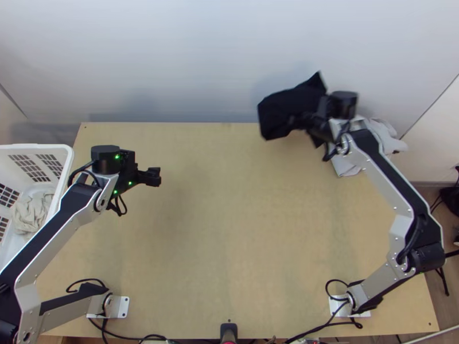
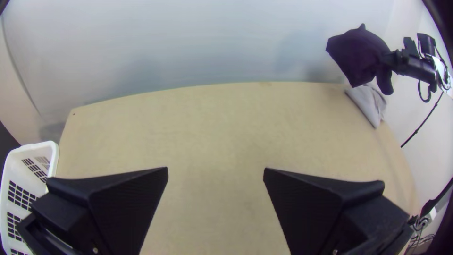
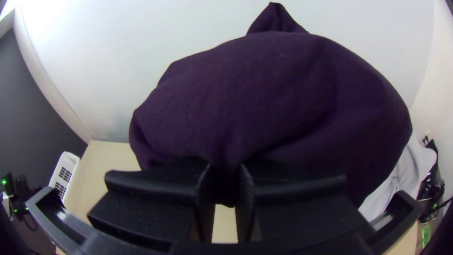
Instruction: Fold the t-shirt
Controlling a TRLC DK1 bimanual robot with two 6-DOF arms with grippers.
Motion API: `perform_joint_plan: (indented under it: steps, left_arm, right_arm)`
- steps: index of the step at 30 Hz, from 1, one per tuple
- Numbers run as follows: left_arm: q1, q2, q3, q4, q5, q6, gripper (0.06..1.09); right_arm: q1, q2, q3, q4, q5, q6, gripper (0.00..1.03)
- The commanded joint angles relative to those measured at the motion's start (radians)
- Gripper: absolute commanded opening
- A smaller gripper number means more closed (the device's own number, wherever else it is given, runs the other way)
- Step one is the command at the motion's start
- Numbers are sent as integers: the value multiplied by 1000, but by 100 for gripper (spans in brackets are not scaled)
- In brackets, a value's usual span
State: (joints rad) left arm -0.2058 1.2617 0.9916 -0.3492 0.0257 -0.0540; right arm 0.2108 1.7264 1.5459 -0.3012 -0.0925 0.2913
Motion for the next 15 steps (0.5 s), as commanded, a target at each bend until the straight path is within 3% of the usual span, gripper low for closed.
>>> perform_joint_plan:
  steps: [1,15]
  left_arm:
    - [17,-12,-28,10,2,16,104]
    - [32,-33,-50,9,2,23,104]
  right_arm:
    - [-166,2,37,10,8,-92,4]
    - [-476,91,-173,142,-47,-227,4]
